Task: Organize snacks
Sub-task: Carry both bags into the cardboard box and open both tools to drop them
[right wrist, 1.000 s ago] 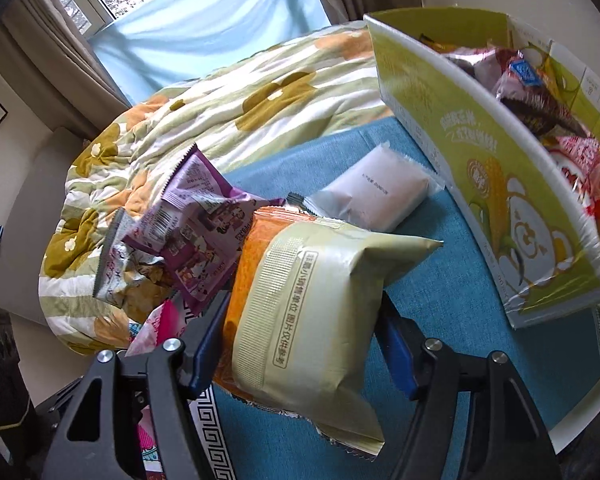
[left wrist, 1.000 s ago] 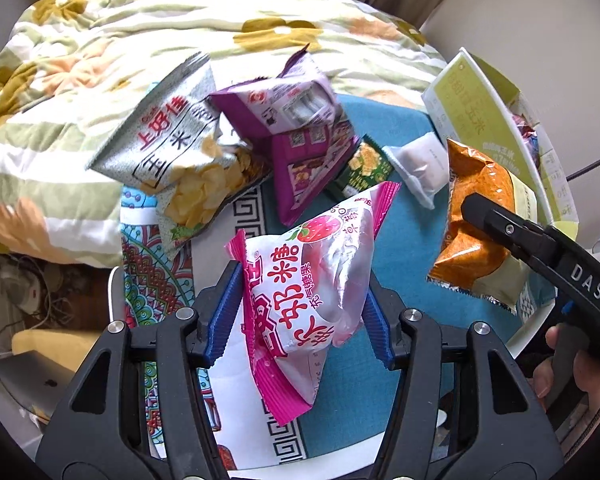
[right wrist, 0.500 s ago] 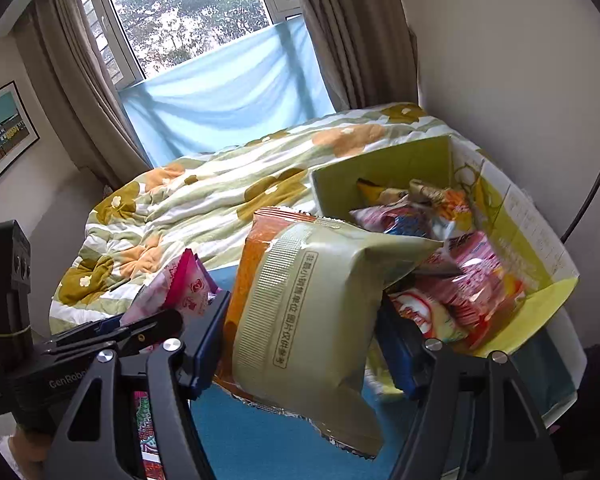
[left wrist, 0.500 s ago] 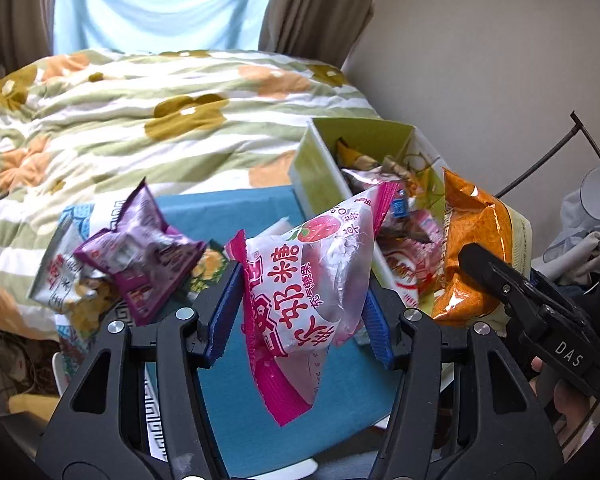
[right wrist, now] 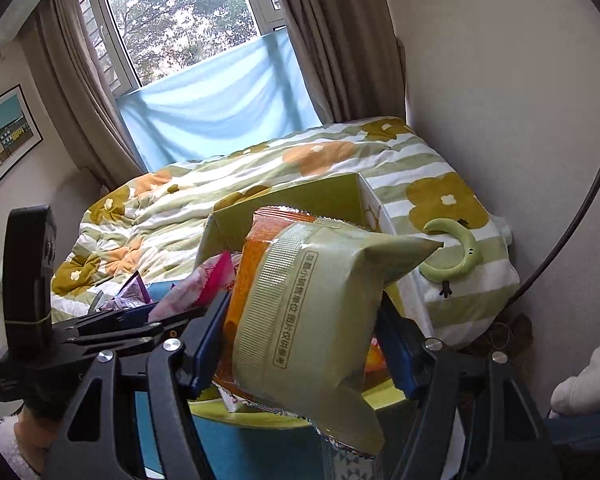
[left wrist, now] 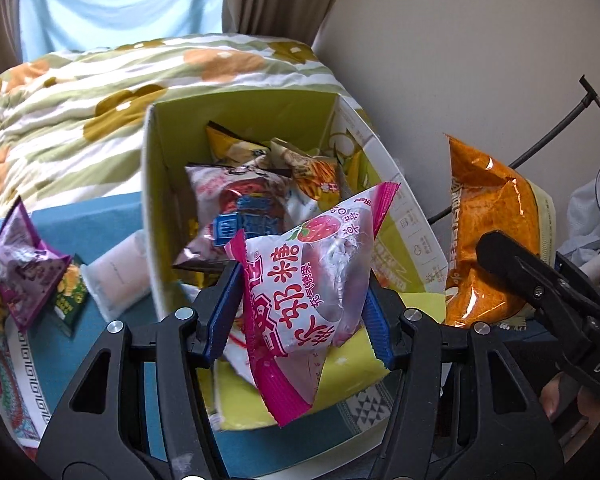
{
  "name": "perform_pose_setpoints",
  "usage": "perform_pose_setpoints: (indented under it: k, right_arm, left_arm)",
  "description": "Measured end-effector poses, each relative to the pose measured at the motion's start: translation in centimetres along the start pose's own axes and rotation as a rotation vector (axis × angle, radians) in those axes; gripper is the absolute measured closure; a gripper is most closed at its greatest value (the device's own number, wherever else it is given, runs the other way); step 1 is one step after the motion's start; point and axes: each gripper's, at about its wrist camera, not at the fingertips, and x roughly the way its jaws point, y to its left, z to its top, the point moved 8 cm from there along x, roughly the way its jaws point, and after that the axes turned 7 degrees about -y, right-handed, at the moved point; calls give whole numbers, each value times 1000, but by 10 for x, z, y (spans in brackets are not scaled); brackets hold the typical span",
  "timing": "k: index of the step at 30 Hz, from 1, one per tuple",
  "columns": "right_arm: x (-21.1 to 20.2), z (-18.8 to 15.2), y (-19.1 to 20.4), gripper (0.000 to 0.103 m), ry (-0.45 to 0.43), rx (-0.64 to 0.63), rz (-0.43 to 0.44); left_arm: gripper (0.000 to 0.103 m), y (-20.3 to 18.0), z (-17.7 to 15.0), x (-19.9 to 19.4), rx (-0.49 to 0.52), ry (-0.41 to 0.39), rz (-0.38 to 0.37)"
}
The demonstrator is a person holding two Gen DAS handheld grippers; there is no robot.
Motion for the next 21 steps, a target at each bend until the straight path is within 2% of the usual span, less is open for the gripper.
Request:
perform_pose_setpoints:
  k: [3, 4, 6, 7, 8, 10, 13, 21]
  right_arm:
    - [5, 3, -22, 38, 30, -13, 20]
    - [5, 4, -29, 38, 36, -24, 22]
    - [7, 6, -43, 38, 48, -50, 8]
    - [9, 7, -48, 38, 53, -53, 11]
    - [10, 9, -55, 38, 58, -51, 15]
    - [14, 12, -63, 38, 68, -54, 25]
    - [22, 13, -67, 38, 80, -52, 48]
    - [46, 15, -44, 38, 112, -75, 127]
  left_arm:
    - [50, -18, -8, 25, 19, 39, 8]
    - [46, -22, -11, 33, 26, 52, 7]
    - [28, -28, -14, 43, 30, 70, 19]
    - [13, -29, -14, 43, 29, 64, 32]
    - [7, -29, -14, 41, 25, 47, 37]
    - [7, -28, -13, 33, 16, 26, 37]
    - [7, -15, -15, 23, 25, 24, 90]
    - [7, 24, -17, -12, -10, -19, 191]
